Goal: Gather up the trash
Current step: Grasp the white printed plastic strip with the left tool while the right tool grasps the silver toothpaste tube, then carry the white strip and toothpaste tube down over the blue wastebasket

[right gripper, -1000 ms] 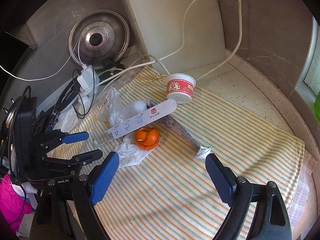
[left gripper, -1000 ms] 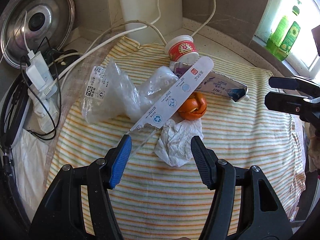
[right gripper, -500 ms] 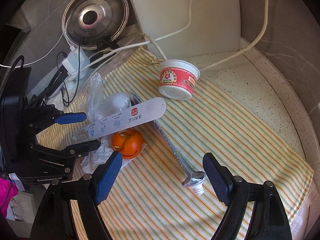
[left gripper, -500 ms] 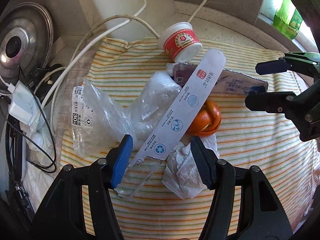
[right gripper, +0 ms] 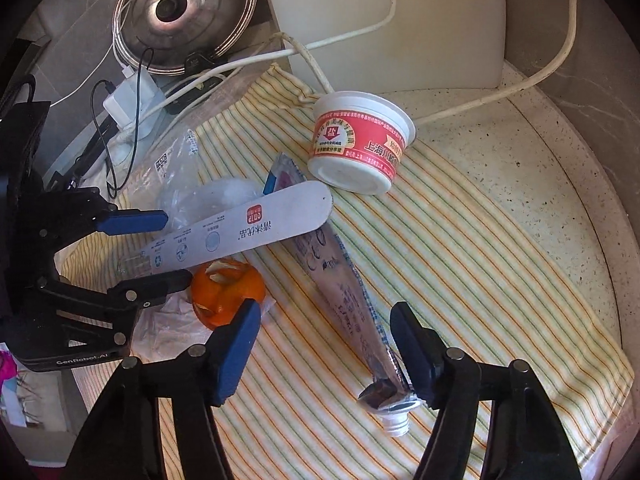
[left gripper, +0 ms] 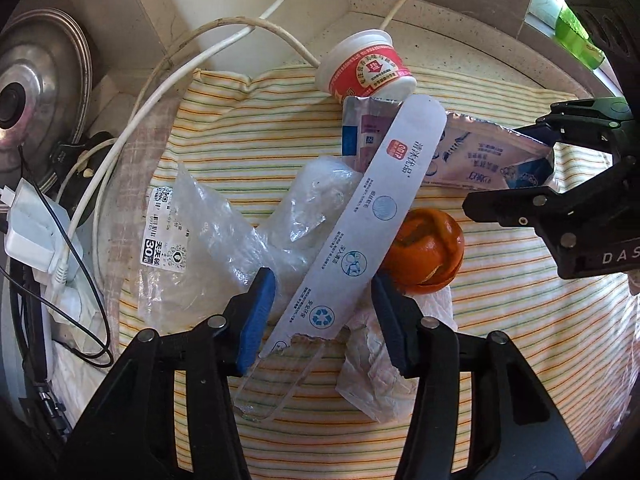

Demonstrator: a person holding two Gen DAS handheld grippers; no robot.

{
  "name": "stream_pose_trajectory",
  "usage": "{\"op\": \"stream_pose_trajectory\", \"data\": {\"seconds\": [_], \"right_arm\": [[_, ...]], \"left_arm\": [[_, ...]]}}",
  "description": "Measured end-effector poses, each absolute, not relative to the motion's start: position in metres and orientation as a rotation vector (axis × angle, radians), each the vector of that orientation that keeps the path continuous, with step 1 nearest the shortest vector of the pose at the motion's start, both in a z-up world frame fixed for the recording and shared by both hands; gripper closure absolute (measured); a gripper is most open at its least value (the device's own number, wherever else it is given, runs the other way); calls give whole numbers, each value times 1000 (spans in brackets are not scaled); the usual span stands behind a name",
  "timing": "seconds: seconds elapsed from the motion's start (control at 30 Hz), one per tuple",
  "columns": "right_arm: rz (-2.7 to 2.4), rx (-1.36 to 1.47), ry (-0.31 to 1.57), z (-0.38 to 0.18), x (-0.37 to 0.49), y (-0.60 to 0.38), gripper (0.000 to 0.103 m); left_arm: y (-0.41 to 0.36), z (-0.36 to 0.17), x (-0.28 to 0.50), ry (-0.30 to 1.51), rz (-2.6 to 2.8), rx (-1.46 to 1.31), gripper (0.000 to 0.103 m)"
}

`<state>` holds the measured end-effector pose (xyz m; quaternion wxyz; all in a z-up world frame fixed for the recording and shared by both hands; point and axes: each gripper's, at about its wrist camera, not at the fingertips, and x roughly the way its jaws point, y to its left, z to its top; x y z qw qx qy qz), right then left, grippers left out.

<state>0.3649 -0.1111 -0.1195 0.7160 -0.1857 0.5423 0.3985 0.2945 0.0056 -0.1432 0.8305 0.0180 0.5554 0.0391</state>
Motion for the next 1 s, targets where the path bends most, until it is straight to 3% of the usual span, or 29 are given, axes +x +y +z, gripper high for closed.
{"op": "stream_pose_trajectory", "data": {"seconds": [0.17, 0.4, 0.7, 1.0], "right_arm": [[884, -401, 1231, -125, 368, -113, 64], [890, -397, 1206, -120, 360, -115, 86], [861, -366, 1191, -116, 348, -124, 102], [847, -237, 1177, -103, 331, -144, 102]], "left_arm": [[10, -140, 293, 1167, 85, 5, 63], [16, -131, 279, 1141, 82, -70, 72], [20, -115, 247, 1093, 69, -173, 73], [23, -104, 205, 1061, 88, -224, 73]]}}
